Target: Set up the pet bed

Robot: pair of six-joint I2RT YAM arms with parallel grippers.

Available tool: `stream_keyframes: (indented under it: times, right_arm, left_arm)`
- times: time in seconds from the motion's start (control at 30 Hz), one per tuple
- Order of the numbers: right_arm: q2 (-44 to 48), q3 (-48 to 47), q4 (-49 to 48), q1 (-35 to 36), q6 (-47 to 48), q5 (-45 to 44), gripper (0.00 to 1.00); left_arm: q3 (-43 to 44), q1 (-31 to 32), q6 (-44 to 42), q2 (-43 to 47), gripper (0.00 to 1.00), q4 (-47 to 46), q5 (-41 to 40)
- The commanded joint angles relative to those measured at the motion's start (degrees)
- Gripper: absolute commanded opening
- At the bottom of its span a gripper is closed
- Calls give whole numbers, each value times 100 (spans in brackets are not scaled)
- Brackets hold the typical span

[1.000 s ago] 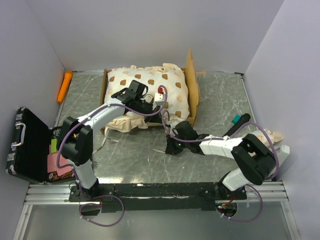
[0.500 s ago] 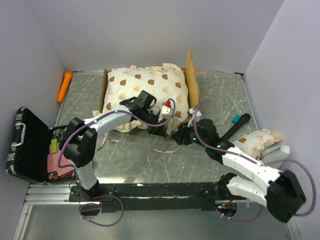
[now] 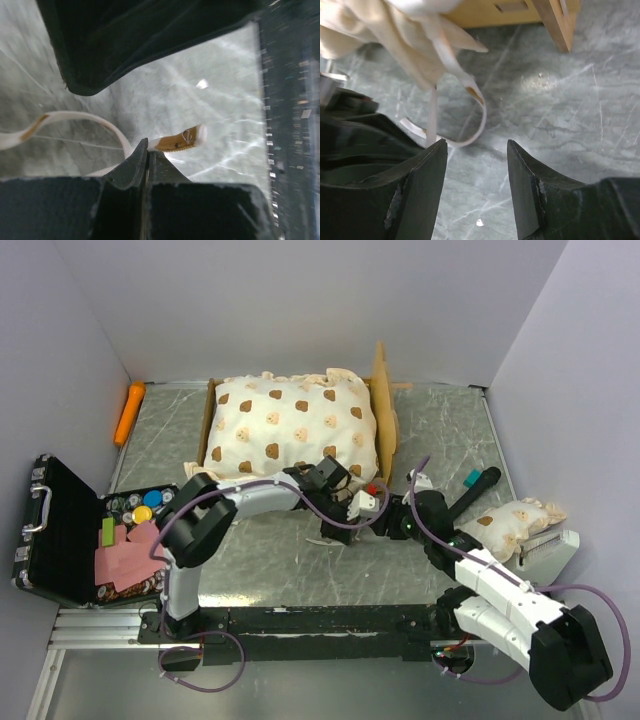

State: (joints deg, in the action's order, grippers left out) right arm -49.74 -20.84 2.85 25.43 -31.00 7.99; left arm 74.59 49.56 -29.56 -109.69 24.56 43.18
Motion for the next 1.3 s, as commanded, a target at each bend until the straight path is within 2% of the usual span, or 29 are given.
stream_keyframes:
  times: [0.0, 0.17, 0.27, 0.3, 0.47, 0.6, 0.8, 0.97, 1.07, 1.27]
  right_arm:
    - [-334, 168, -250, -38, -99, -43, 59]
    - [-476, 133, -488, -47, -64, 1, 59]
    - [-362, 98, -382, -38, -11, -87, 60]
    - [-309, 115, -356, -47, -2, -130, 60]
    - [-116, 203, -303, -161, 33, -149, 61]
    - [-141, 194, -338, -170, 173, 18, 62]
    - [-563, 63, -540, -170, 314, 185, 62]
    - [-529, -17, -619, -170, 455, 282, 61]
    - [-397, 62, -567, -161, 403, 352, 61]
    - [-414, 89, -593, -126, 376, 168, 61]
  left_arm:
    - [91, 246, 188, -228, 1, -266, -423]
    - [187, 616, 108, -615, 1, -302, -1056]
    - [197, 625, 231, -615, 25, -337, -1127]
    - [188, 625, 232, -572, 30, -337, -1180]
    - [275, 616, 161, -264, 44, -110, -1224]
    - [398, 555, 117, -1, 51, 303, -918]
    - [697, 344, -199, 457, 59, 1015, -653]
    - [339, -77, -410, 738, 58, 1218, -661]
    - [-206, -359, -489, 1001, 58, 1017, -1012]
    - [-893, -368, -875, 1046, 64, 569, -1856]
